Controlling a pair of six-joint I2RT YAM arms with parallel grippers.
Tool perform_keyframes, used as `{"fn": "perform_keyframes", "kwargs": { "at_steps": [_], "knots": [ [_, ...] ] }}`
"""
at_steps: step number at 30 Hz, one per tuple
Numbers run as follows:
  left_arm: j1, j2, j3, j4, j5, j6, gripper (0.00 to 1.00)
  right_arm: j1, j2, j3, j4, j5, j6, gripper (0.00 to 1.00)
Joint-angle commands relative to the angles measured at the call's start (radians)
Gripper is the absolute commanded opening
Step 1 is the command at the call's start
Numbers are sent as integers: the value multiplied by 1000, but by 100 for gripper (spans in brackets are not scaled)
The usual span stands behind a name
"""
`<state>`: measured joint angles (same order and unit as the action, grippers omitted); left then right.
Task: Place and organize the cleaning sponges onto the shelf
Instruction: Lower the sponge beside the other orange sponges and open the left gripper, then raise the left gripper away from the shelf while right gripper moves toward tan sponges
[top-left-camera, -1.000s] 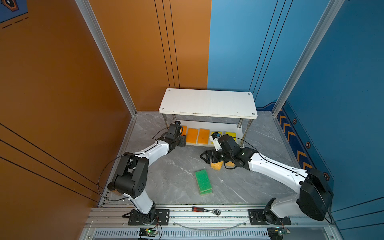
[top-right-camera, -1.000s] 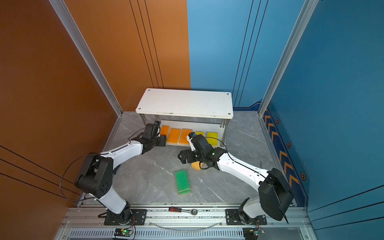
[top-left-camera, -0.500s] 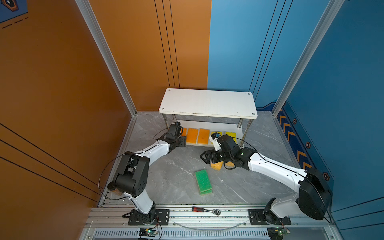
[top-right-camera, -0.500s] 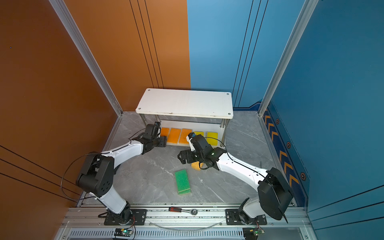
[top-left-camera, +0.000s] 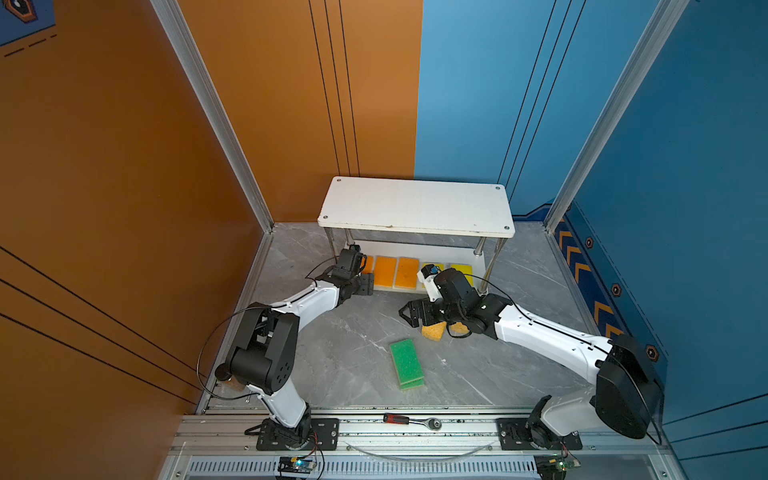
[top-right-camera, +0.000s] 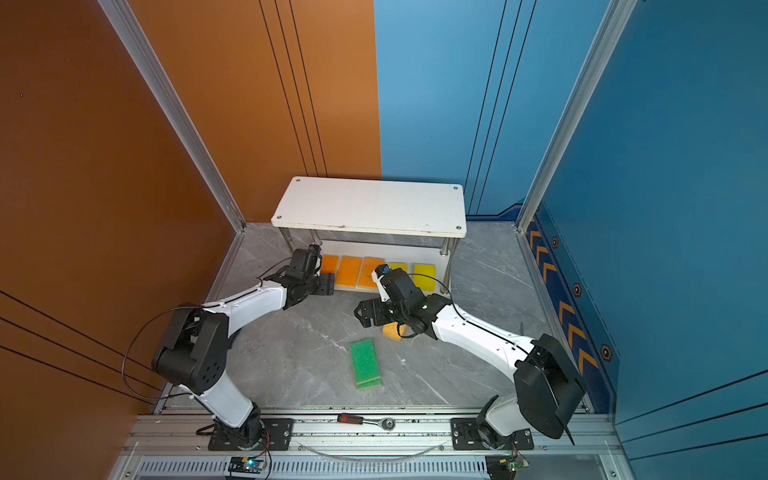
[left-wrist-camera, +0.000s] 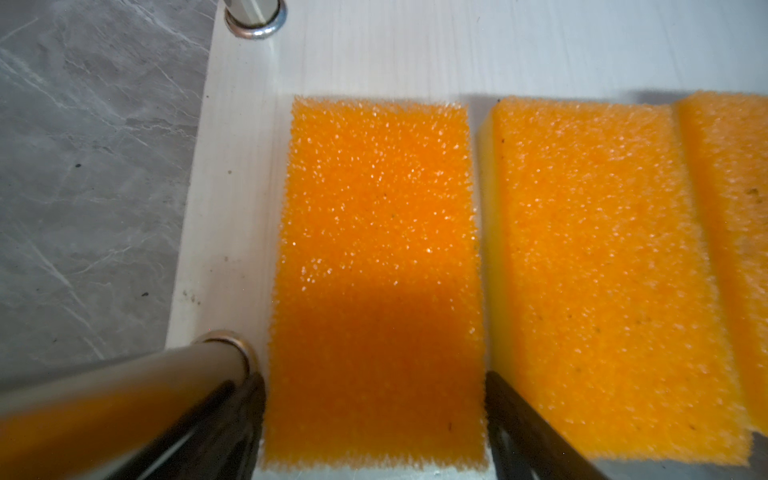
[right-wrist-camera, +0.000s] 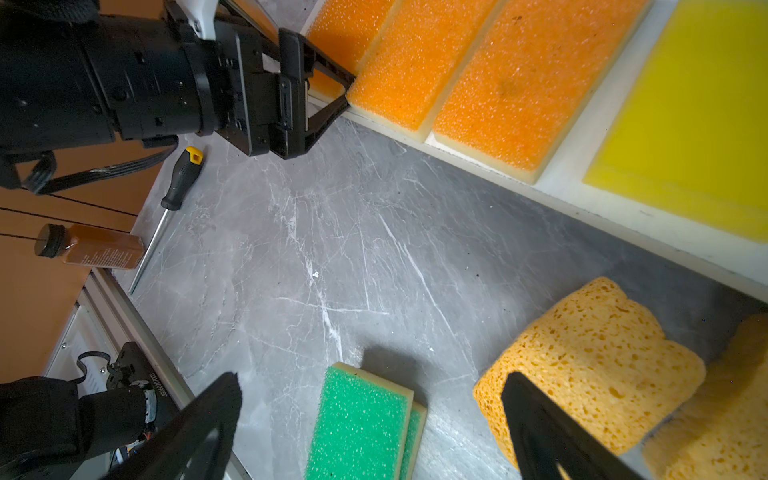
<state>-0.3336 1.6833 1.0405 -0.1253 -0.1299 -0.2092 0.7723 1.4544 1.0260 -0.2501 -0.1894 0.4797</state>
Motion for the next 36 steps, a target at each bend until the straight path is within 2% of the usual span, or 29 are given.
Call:
{"fn": "perform_keyframes", "kwargs": {
  "at_steps": [1, 21, 22, 36],
  "knots": [
    [-2, 2, 16, -23, -27, -12, 83, 1, 17, 26, 17, -21, 11, 97],
    [-19, -51, 25, -52, -24, -25, 85, 0, 8, 16, 18, -24, 10, 97],
    [-19, -58, 24, -54, -29, -25, 90, 0, 8, 16, 18, -24, 11, 97],
    [-36, -154, 8, -137, -37, -27, 95, 1, 1, 19, 8, -23, 11, 97]
  ]
}}
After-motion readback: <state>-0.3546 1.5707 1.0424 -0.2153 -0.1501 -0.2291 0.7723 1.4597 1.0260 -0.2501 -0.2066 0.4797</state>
